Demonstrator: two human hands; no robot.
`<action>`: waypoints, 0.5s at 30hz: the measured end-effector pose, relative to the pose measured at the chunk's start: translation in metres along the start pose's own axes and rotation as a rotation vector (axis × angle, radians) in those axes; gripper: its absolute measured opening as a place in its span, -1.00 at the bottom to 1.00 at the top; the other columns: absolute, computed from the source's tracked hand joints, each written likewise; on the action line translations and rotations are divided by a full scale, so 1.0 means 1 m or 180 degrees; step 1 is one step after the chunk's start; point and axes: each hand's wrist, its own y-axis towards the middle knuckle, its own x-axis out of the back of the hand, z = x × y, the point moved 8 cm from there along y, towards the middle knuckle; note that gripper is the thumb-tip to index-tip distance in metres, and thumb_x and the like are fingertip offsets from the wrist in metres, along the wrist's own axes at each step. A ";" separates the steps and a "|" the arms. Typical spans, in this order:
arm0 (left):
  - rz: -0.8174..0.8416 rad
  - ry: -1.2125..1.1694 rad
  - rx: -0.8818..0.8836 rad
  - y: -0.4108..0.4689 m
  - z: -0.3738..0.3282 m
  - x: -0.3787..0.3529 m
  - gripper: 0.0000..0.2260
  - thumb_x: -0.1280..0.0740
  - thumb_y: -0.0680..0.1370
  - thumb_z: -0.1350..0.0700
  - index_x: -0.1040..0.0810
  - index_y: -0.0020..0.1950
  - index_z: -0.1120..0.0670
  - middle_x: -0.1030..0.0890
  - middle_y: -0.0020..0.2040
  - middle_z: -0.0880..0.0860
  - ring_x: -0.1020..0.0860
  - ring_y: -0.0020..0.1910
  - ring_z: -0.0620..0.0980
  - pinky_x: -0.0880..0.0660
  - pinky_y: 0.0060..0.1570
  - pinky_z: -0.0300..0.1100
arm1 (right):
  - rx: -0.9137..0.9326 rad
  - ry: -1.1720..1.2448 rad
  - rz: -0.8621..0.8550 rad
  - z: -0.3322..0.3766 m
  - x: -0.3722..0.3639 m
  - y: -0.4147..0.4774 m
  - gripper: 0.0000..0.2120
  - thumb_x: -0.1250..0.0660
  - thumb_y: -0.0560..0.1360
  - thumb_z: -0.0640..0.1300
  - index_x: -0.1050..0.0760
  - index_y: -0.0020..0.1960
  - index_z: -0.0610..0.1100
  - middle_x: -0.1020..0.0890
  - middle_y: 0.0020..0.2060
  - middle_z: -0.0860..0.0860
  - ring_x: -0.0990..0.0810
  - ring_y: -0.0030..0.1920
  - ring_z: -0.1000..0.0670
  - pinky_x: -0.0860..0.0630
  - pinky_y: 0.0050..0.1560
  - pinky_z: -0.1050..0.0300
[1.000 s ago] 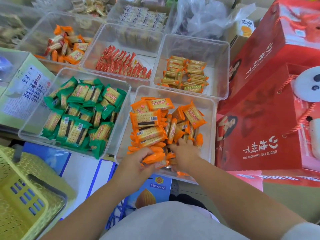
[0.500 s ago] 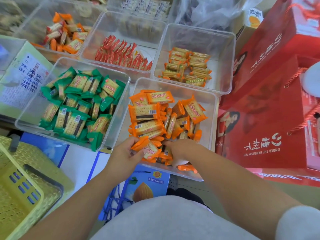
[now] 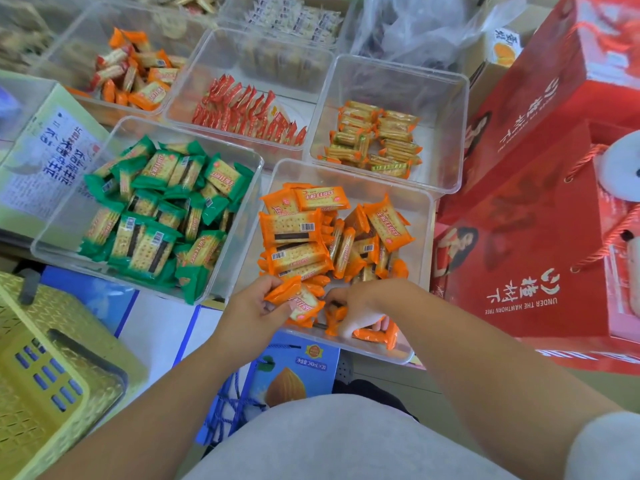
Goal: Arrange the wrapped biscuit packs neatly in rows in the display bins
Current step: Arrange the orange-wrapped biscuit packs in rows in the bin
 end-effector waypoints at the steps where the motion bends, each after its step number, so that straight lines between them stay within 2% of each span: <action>1: 0.0022 -0.0027 0.0005 0.000 0.000 0.000 -0.91 -0.40 0.58 0.13 -0.56 0.00 -0.05 -0.63 -0.17 0.10 -0.60 -0.14 0.20 -0.56 -0.12 0.20 | 0.0044 0.0031 -0.0070 0.000 0.001 -0.002 -0.16 -0.41 0.35 0.12 -0.07 0.52 0.35 -0.50 -0.03 0.01 -0.68 -0.11 -0.08 -0.70 -0.11 -0.05; 4: 0.0106 -0.0118 -0.0022 -0.002 -0.005 -0.001 -0.90 -0.43 0.57 0.14 -0.57 -0.02 -0.05 -0.64 -0.15 0.06 -0.60 -0.12 0.23 -0.56 -0.10 0.22 | 0.0207 -0.0213 -0.0451 0.002 0.005 -0.013 -0.15 -0.42 0.36 0.13 -0.10 0.55 0.30 -0.60 -0.01 -0.02 -0.63 -0.12 -0.06 -0.64 -0.22 0.06; 7: 0.0265 -0.0010 -0.0182 -0.007 -0.013 -0.005 -0.90 -0.47 0.52 0.07 -0.58 -0.04 -0.06 -0.62 -0.16 -0.03 -0.59 -0.15 0.08 -0.55 -0.11 0.08 | 0.0290 -0.0511 -0.0743 0.003 0.005 -0.028 -0.22 -0.36 0.39 0.22 -0.15 0.55 0.27 -0.62 0.09 -0.02 -0.59 -0.08 -0.06 -0.50 -0.27 0.11; 9: 0.0413 0.0411 -0.0419 -0.011 -0.019 -0.011 -0.87 -0.48 0.51 0.09 -0.58 -0.02 -0.08 -0.62 -0.14 -0.08 -0.57 -0.12 -0.06 -0.54 -0.10 -0.06 | 0.0199 -0.0685 -0.0903 0.000 0.004 -0.040 -0.31 -0.33 0.43 0.24 -0.23 0.53 0.23 -0.58 0.21 0.02 -0.55 0.01 -0.07 -0.49 -0.19 0.09; 12: 0.0742 0.1045 -0.0787 -0.016 -0.031 -0.029 -0.82 -0.47 0.50 0.13 -0.60 0.04 -0.08 -0.63 -0.08 -0.16 -0.57 -0.06 -0.15 -0.53 -0.08 -0.12 | -0.0073 -0.0940 -0.0938 -0.004 -0.003 -0.053 -0.48 -0.26 0.53 0.22 -0.34 0.46 0.16 -0.56 0.24 0.03 -0.55 0.15 -0.13 -0.56 0.05 -0.04; 15: 0.1012 0.1431 -0.0982 -0.016 -0.039 -0.050 -0.81 -0.45 0.49 0.09 -0.61 0.09 -0.07 -0.62 -0.06 -0.17 -0.54 -0.08 -0.16 -0.45 -0.17 -0.28 | -0.0246 -0.0966 -0.0975 -0.005 -0.004 -0.058 -0.55 -0.23 0.59 0.17 -0.35 0.45 0.14 -0.55 0.23 -0.01 -0.55 0.17 -0.15 -0.56 0.07 -0.06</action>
